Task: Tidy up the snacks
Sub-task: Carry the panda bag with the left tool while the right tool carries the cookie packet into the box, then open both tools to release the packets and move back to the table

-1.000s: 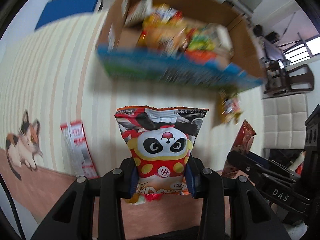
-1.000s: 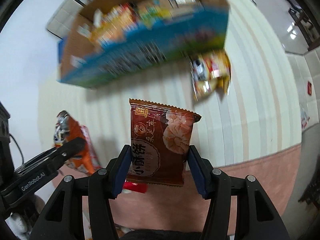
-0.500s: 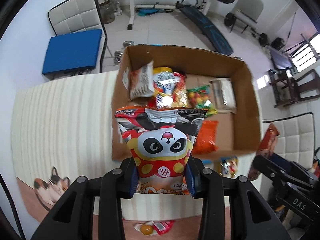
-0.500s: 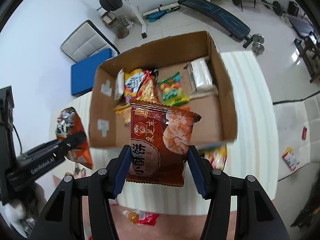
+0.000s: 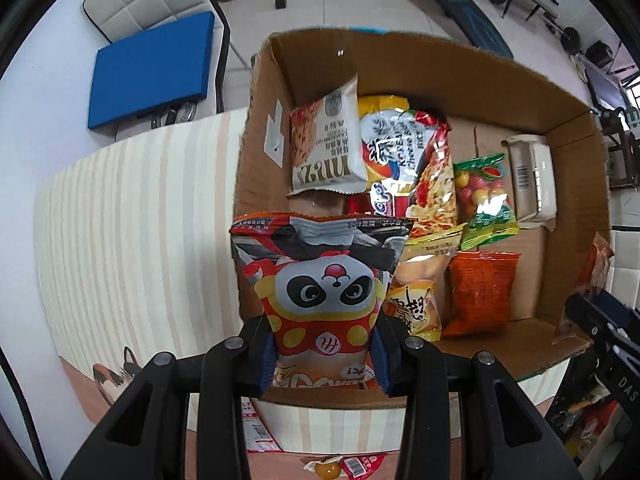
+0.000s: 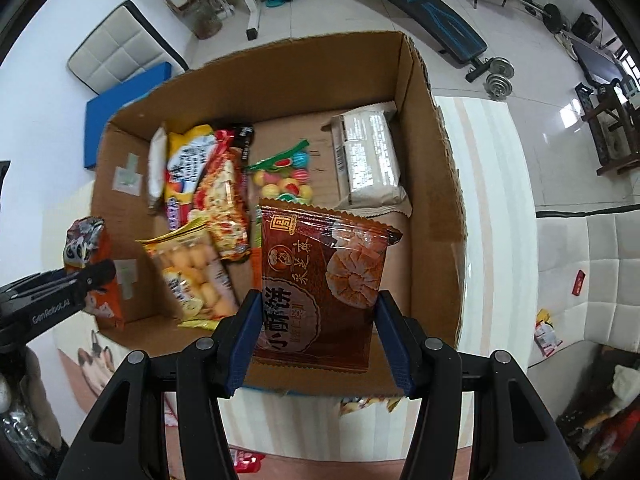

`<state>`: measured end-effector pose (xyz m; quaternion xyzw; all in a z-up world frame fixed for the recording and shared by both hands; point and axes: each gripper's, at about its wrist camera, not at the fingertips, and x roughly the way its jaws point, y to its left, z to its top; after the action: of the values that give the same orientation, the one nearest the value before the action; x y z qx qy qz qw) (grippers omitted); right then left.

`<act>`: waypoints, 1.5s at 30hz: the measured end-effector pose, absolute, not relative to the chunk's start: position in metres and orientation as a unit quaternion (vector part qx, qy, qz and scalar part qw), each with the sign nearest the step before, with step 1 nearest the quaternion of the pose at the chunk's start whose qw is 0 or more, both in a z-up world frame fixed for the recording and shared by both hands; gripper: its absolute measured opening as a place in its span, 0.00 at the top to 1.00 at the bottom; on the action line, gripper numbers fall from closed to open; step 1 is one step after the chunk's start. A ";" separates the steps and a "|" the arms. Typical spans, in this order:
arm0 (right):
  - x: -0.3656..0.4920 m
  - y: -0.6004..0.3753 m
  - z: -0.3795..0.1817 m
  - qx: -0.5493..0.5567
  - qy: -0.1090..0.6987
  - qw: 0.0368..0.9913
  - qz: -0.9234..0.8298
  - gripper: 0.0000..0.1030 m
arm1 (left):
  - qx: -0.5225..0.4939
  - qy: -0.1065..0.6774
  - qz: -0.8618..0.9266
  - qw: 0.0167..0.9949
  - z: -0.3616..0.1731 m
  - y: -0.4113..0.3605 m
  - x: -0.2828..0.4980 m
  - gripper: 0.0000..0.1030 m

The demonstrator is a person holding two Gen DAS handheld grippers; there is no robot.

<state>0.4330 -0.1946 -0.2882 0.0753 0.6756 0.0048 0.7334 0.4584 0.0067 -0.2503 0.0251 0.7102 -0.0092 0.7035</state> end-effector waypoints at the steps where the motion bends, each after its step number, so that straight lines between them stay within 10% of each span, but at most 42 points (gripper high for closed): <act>1: 0.435 -0.195 -0.292 0.071 0.678 0.732 0.002 0.42 | 0.027 0.713 -0.010 0.701 -0.254 0.006 0.459 0.65; 7: 0.438 -0.199 -0.307 0.075 0.702 0.708 -0.004 0.41 | 0.020 0.735 -0.018 0.678 -0.267 0.002 0.458 0.64; 12: 0.435 -0.199 -0.308 0.075 0.706 0.704 -0.002 0.15 | 0.012 0.731 -0.022 0.682 -0.266 0.000 0.458 0.54; 16: 0.431 -0.196 -0.303 0.073 0.704 0.707 -0.004 0.12 | 0.004 0.726 -0.028 0.688 -0.258 0.000 0.456 0.18; 45: 0.311 -0.162 -0.195 0.033 0.557 0.830 0.003 0.07 | -0.020 0.553 -0.031 0.832 -0.157 0.008 0.323 0.17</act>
<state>0.3112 -0.1625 -0.1950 0.0332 0.5567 0.0034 0.8301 0.3225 0.0079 -0.1572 -0.0200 0.5530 -0.0315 0.8323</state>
